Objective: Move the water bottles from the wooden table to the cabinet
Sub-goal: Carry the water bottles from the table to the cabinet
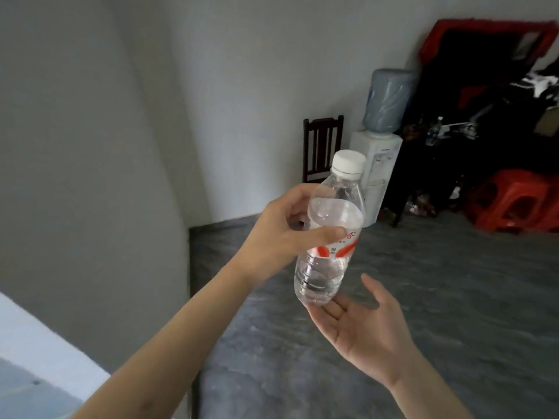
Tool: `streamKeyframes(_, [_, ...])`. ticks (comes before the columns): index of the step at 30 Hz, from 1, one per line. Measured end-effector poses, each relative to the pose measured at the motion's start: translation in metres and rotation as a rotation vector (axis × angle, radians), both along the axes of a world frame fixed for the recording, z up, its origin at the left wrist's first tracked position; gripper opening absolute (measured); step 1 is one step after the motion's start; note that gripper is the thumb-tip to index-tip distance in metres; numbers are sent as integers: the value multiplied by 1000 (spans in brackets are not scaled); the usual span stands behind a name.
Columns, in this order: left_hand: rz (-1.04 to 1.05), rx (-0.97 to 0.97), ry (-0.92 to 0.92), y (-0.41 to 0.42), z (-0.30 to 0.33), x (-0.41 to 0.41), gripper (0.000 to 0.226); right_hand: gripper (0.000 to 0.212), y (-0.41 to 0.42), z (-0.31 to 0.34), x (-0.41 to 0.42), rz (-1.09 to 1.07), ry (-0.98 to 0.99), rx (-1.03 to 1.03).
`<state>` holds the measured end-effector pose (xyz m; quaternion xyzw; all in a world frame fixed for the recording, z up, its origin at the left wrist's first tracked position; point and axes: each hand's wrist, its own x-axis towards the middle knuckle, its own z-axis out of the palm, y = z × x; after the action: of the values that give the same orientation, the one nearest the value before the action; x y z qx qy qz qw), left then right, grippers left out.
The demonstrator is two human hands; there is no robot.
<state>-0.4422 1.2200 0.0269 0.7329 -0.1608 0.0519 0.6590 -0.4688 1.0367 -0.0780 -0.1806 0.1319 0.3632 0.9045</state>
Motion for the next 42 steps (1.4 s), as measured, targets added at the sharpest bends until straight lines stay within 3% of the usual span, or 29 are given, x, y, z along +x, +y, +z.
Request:
streamKeyframes(10, [-124,41,16,-74,-5,110,53,74,-65,-1,84,-177,9,-29])
streamKeyframes(19, [-190,57,-6,-112,-17,265,52,70,-97,-3,221,-257,13,-133])
streamKeyframes(28, [-269,93,-46,-145,-10,432,58,66,-133,11,375,-265,22,-259])
streamKeyframes(42, [-263,153,38,-206,-42,597,64,67,-195,-17,538,-178,68,-252])
